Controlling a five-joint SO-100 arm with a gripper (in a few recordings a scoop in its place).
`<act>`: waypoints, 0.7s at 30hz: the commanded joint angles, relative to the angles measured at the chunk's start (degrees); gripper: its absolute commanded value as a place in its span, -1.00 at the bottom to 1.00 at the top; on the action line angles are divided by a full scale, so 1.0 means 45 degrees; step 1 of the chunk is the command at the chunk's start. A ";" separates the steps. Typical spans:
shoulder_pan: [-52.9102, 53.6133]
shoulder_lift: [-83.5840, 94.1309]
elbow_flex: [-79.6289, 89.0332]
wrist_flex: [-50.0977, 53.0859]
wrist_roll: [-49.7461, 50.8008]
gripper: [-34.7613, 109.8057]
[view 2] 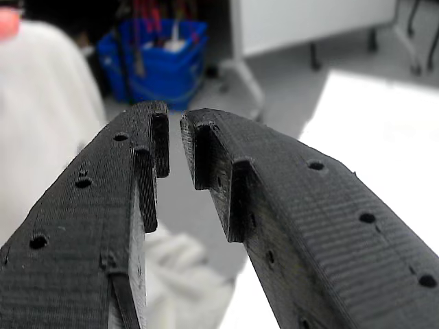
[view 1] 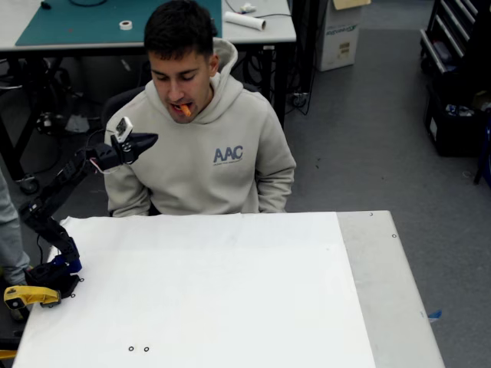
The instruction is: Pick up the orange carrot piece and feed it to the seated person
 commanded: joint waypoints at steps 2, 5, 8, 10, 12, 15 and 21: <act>0.0078 0.3750 0.3418 0.0000 0.0645 -0.55; 0.0059 0.5488 0.5625 0.0000 0.0820 -0.55; 0.0059 0.7129 0.7578 0.0000 0.0820 -0.55; 0.0059 0.8145 0.8730 0.0000 0.0723 -0.55; 0.0059 0.9023 0.9746 0.0000 0.0684 -0.55; 0.0059 1.0156 1.0977 0.0000 0.0664 -0.55; -0.0605 1.1934 1.2656 0.0000 0.0664 -0.55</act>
